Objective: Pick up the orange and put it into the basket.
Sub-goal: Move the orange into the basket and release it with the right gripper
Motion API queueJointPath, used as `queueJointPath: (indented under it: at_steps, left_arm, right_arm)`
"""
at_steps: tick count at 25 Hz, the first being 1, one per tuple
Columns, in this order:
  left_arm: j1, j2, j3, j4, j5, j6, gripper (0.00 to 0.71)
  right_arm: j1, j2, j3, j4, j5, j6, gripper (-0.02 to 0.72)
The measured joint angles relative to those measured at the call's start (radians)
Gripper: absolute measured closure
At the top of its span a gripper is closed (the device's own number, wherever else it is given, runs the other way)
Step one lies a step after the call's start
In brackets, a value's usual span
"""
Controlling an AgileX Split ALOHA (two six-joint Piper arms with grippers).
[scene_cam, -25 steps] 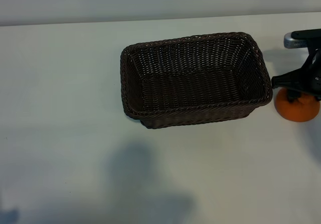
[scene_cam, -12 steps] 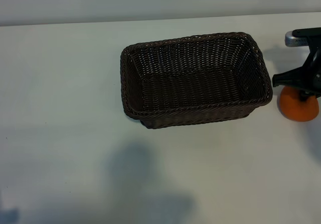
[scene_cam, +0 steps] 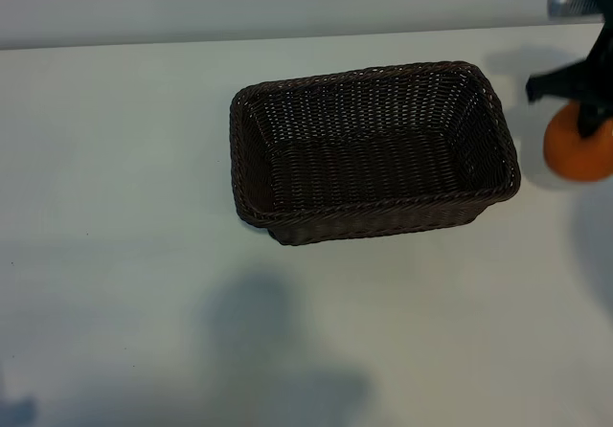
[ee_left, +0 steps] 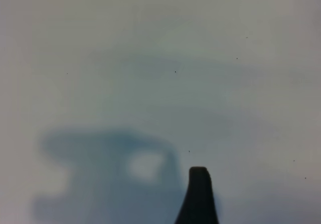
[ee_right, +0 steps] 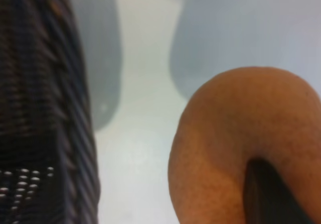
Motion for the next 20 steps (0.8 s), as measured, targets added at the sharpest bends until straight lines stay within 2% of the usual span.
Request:
queueJointPath:
  at_steps: [5,9,20]
  left_arm:
    - [0.000,0.000,0.000,0.000,0.000,0.000,0.118]
    - [0.000,0.000,0.000,0.000,0.000,0.000,0.118]
    - [0.000,0.000,0.000,0.000,0.000,-0.001,0.118]
  right_arm:
    - [0.009,-0.047,-0.064,0.000,0.071,-0.016,0.616]
    - [0.055,-0.062,-0.116,0.000,0.098,-0.023,0.620]
    - [0.267,-0.061,-0.180,0.011,0.096,-0.017,0.619]
